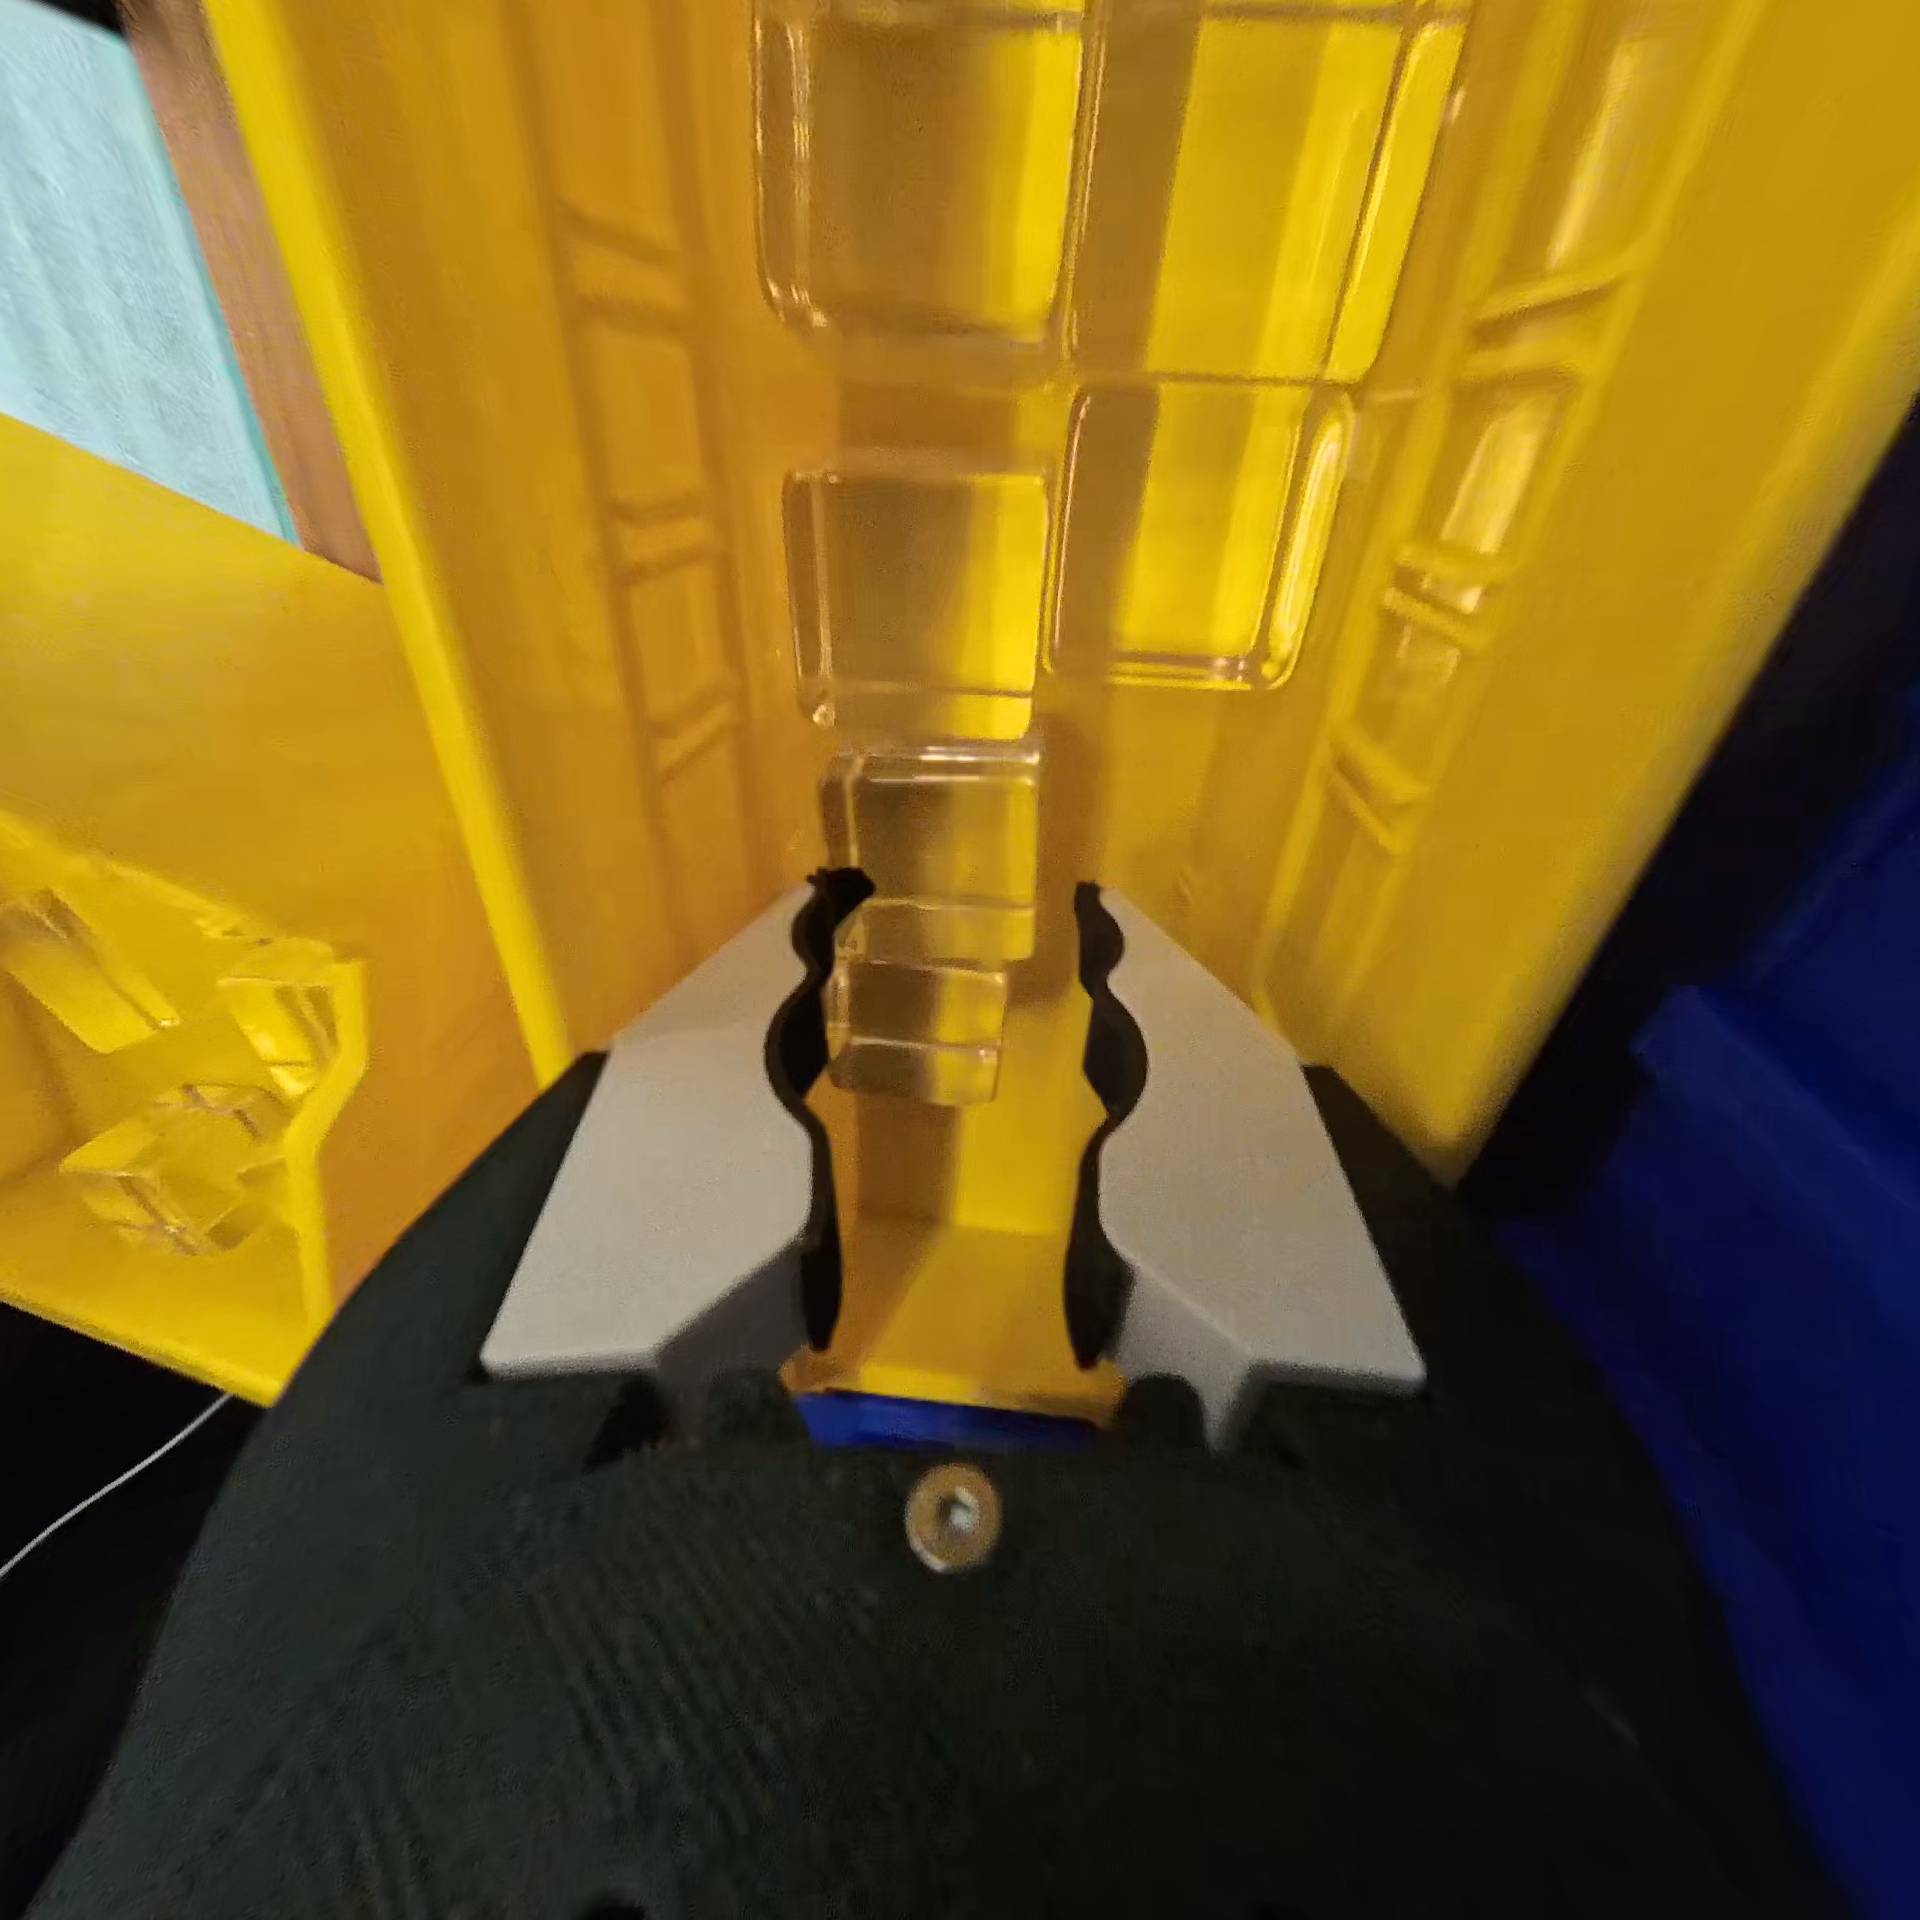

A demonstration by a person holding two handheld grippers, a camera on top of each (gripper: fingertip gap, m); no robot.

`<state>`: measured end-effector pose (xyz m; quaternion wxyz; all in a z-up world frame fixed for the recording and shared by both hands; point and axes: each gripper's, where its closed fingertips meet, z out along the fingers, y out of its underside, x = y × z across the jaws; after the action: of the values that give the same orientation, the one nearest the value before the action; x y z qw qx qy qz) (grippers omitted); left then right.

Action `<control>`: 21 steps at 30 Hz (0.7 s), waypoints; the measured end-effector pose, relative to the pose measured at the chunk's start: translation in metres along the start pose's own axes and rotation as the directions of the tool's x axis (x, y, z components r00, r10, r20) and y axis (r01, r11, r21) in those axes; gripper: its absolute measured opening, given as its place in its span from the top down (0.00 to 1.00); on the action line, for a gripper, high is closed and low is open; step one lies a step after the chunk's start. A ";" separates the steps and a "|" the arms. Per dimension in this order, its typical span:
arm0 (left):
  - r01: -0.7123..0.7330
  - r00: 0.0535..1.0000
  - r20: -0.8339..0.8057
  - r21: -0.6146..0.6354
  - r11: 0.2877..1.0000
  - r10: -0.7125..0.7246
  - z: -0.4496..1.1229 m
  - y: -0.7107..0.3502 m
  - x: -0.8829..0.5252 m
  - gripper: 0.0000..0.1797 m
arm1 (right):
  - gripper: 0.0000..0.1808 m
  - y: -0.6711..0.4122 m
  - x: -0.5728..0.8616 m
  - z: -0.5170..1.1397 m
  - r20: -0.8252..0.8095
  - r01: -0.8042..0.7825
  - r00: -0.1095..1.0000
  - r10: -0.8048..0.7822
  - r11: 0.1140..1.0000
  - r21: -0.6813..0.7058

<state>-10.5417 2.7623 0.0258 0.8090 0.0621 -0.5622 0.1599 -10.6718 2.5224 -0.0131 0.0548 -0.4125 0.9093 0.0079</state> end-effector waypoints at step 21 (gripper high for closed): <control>-0.004 1.000 -0.002 0.002 1.000 0.004 0.000 0.000 0.000 0.24 | 0.91 -0.017 -0.002 -0.055 -0.325 0.256 0.921 -0.212 0.962 0.097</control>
<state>-10.5415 2.7621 0.0256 0.8091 0.0617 -0.5615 0.1620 -10.6629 2.5092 0.0426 -0.0606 -0.5098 0.8488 -0.1268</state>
